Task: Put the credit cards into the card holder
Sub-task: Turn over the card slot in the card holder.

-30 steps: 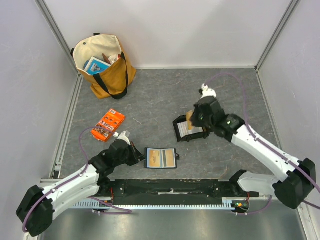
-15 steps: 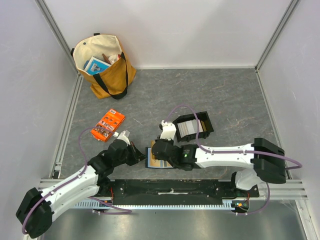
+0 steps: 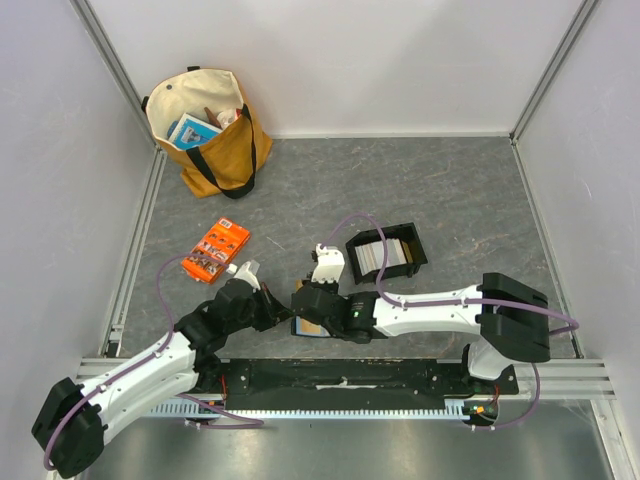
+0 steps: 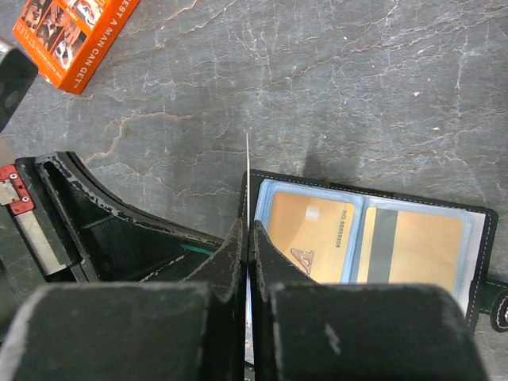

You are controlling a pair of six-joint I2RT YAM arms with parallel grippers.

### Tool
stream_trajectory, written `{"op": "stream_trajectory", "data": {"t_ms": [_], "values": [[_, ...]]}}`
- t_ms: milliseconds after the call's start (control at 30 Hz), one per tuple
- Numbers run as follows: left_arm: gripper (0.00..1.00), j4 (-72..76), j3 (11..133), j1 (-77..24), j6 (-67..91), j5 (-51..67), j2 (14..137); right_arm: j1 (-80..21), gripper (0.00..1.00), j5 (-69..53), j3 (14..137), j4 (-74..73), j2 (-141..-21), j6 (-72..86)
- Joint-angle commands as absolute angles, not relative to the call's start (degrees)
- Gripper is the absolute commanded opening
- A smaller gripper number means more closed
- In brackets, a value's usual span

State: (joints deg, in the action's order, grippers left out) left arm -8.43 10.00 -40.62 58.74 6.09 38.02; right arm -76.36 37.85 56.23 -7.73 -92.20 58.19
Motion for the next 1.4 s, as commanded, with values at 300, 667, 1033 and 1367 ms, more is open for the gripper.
{"op": "stream_trajectory", "data": {"t_ms": [300, 667, 1033, 1367], "values": [[0.02, -8.1, 10.5, -40.8, 60.3, 5.7, 37.0, -76.8, 0.00, 41.1, 58.6, -8.6, -92.1, 58.7], [0.02, -8.7, 10.6, -40.8, 59.8, 5.3, 37.3, -76.7, 0.00, 41.8, 57.4, -6.7, -89.6, 57.0], [0.02, -8.7, 10.5, -40.8, 59.9, 5.2, 36.7, -76.7, 0.00, 40.4, 58.7, -8.0, -93.2, 57.3], [0.02, -8.4, 10.5, -40.8, 59.9, 5.5, 36.7, -76.7, 0.00, 39.0, 59.5, -8.5, -95.1, 57.3]]}}
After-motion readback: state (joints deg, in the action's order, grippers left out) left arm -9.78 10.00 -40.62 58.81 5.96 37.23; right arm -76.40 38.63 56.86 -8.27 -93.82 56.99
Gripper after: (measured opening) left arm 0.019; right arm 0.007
